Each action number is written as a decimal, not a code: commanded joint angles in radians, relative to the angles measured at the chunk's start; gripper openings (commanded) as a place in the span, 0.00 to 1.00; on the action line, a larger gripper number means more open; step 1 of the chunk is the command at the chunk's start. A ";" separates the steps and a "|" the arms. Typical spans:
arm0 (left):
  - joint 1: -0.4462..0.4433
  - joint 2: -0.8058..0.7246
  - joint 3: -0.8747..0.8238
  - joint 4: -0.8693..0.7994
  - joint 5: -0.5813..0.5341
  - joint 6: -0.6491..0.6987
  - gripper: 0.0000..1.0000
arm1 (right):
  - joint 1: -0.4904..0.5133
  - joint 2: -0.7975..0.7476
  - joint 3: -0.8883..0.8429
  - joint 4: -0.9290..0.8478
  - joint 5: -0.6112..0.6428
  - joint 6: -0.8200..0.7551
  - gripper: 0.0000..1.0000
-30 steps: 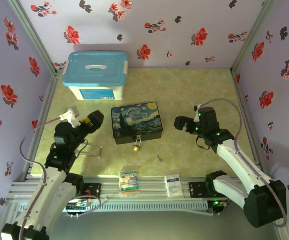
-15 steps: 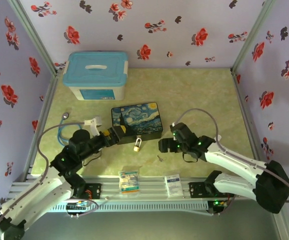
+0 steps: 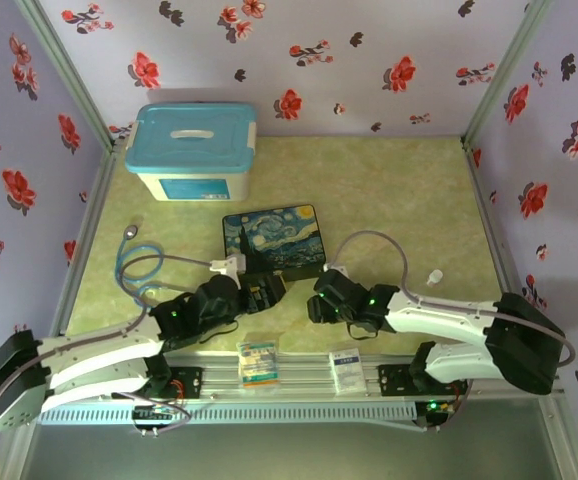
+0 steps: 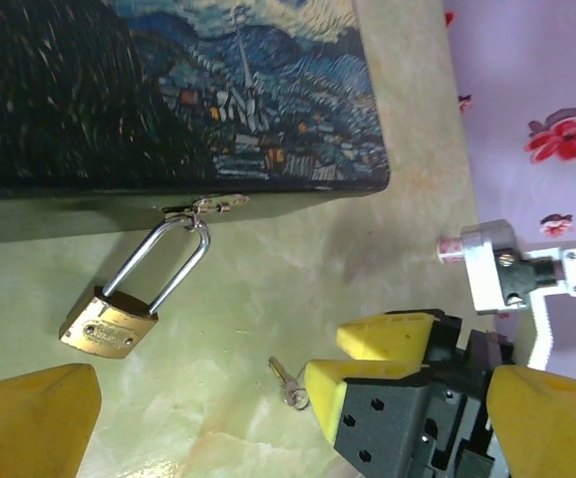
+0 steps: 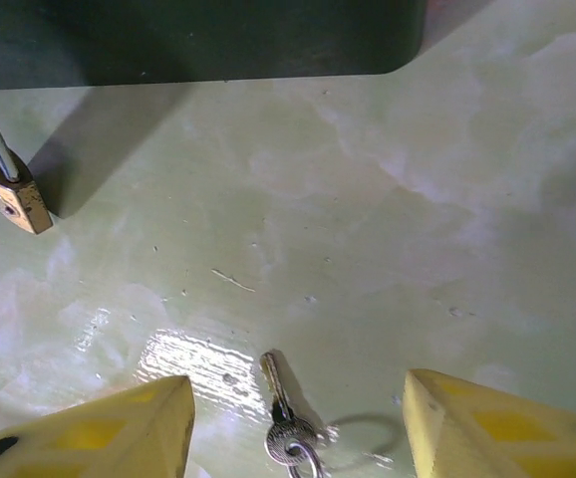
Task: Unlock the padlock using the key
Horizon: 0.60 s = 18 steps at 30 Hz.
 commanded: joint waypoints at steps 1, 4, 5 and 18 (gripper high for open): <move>-0.026 0.061 0.038 0.123 -0.070 -0.024 1.00 | 0.016 0.012 -0.041 0.055 -0.006 0.036 0.53; -0.042 0.118 0.052 0.155 -0.075 -0.021 1.00 | 0.018 0.015 -0.065 0.086 -0.020 0.047 0.49; -0.044 0.137 0.059 0.158 -0.075 -0.019 0.99 | 0.021 0.020 -0.072 0.098 -0.021 0.051 0.49; -0.051 0.200 0.067 0.188 -0.074 -0.039 0.94 | 0.116 0.112 -0.043 0.021 0.073 0.081 0.36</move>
